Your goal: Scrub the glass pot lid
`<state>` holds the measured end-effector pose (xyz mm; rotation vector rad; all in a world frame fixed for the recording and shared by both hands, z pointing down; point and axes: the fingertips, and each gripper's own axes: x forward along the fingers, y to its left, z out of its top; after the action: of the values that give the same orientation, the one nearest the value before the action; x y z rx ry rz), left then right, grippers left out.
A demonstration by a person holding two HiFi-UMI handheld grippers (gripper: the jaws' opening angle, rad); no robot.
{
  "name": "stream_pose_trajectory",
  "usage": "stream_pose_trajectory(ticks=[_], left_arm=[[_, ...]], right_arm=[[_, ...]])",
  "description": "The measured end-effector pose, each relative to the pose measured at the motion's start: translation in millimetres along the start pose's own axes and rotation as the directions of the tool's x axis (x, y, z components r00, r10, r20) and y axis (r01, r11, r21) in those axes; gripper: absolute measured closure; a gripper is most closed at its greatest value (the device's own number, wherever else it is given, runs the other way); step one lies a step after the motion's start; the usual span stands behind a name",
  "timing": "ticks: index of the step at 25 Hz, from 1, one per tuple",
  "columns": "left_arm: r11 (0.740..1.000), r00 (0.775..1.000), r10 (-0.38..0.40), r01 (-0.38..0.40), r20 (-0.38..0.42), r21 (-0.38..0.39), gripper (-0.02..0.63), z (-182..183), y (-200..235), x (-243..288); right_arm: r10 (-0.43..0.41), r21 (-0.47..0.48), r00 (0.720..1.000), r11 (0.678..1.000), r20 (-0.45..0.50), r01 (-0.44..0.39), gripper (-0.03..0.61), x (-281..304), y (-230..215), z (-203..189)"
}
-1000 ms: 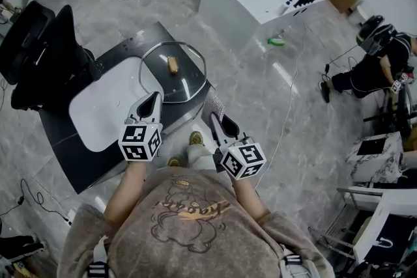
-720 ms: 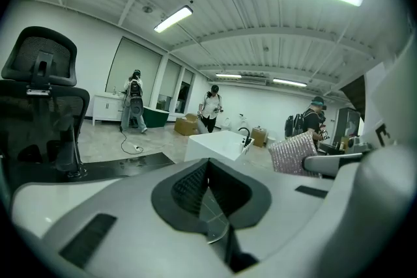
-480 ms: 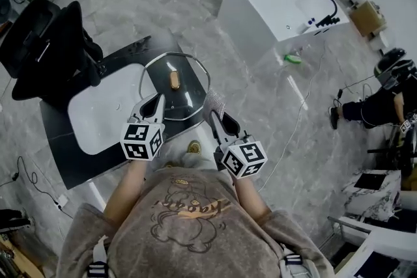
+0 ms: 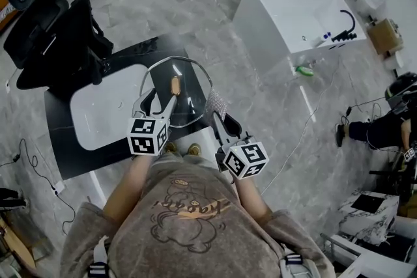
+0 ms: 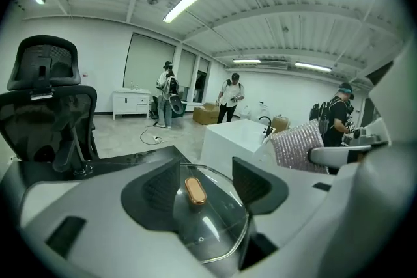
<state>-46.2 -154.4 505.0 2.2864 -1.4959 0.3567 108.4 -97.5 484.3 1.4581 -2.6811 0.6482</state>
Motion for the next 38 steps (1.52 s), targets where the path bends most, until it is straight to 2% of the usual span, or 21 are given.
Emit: stream_pose_trajectory(ticks=[11,16,21,28,38], left_arm=[[0.999,0.987,0.013,-0.019,-0.160,-0.037,0.365,-43,18,75],[0.997,0.968,0.058,-0.071,-0.244,-0.043,0.365,-73,29,115],[0.992,0.943,0.112,-0.123,-0.312,-0.016,0.365,-103,37,141],[0.989,0.938,0.141,-0.149,-0.318,0.002,0.364,-116,37,147],[0.984,0.931,0.162,-0.177,-0.328,-0.017,0.365,-115,39,148]], right_arm=[[-0.058,0.025,0.998,0.998,0.000,0.058,0.495,16,-22,1],[-0.088,0.030,0.996,0.996,-0.008,0.089,0.495,16,-35,2],[-0.119,0.040,0.993,0.992,-0.016,0.119,0.495,13,-49,0],[-0.131,0.048,0.991,0.990,-0.028,0.132,0.495,12,-60,1],[-0.097,0.044,0.994,0.994,-0.050,0.099,0.495,26,-57,-4]])
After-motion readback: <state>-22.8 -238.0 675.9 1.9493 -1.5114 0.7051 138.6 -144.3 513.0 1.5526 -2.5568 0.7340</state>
